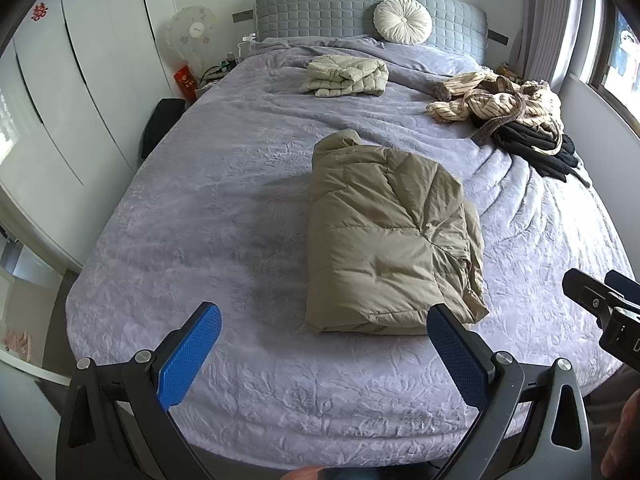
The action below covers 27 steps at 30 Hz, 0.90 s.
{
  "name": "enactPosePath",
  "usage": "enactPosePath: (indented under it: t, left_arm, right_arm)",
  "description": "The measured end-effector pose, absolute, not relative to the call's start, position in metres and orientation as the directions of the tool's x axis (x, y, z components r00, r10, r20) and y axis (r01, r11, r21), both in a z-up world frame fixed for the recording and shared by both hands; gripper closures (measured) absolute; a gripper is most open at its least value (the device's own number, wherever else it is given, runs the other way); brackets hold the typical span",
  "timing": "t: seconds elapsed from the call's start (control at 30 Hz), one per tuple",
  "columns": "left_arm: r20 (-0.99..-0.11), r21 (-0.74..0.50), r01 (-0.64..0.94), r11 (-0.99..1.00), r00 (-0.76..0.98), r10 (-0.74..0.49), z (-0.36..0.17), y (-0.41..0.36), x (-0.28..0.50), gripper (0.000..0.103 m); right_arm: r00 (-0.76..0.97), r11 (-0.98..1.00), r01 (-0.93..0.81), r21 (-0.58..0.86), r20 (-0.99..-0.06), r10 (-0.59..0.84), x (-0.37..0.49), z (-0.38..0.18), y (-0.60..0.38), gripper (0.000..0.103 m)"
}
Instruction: Fold large clothes
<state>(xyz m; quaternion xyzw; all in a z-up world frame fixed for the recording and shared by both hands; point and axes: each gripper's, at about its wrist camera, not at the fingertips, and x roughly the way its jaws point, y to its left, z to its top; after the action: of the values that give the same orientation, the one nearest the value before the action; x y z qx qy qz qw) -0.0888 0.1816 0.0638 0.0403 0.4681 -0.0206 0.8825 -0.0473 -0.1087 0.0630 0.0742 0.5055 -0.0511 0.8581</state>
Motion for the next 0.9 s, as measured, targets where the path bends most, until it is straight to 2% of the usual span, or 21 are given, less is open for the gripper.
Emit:
enactPosePath:
  t: [0.9]
  left_arm:
    - [-0.825,0.065,0.073,0.995,0.565,0.012,0.0651,0.1770,-0.0849,0.000]
  right_arm:
    - [0.483,0.984,0.161,0.077,-0.875,-0.010,-0.0474,0.0638,-0.1111,0.015]
